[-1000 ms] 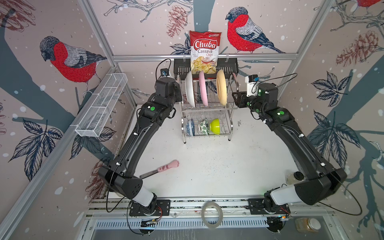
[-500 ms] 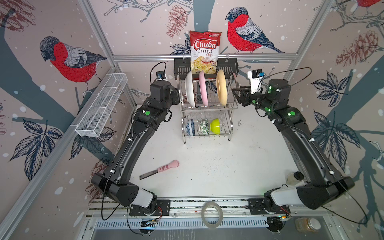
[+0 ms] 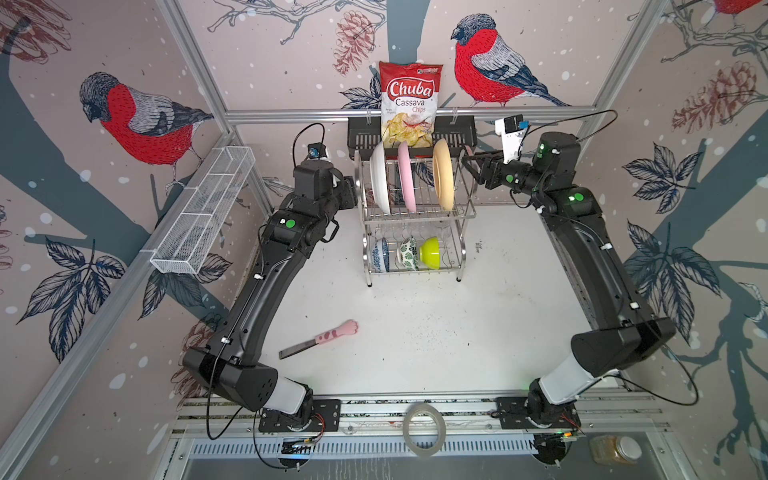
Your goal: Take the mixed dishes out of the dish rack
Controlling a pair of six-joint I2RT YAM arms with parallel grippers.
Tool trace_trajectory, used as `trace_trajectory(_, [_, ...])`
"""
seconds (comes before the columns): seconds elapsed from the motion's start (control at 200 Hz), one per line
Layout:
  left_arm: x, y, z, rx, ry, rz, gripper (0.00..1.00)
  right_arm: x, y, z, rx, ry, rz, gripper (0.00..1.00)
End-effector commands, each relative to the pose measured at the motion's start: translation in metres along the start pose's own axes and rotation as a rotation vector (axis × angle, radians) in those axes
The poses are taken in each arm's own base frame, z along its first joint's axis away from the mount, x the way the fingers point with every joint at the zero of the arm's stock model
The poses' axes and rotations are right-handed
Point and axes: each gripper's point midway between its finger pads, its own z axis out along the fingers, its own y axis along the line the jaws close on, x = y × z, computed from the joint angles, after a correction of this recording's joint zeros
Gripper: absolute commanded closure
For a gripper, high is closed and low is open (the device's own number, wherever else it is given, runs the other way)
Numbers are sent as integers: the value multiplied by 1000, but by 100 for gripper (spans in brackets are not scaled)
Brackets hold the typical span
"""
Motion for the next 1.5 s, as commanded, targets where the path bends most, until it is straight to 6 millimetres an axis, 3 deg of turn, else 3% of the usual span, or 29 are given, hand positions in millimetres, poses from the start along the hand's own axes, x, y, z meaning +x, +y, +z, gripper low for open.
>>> trace_trajectory(0.0, [0,-1,3,16,2,-4,33,0,8,5,-65,9,33,50])
trace_trajectory(0.42, [7,-3,17,34,27,-5,40,6,25,23,-164,34,72,53])
trace_trajectory(0.67, [10,-7,23,48,38,-11,43,21,33,31,-175,69,92,56])
trace_trajectory(1.121, [10,-10,32,57,44,-8,48,38,34,51,-190,112,148,69])
trace_trajectory(1.496, [11,-12,38,59,50,-4,48,51,37,58,-194,140,173,87])
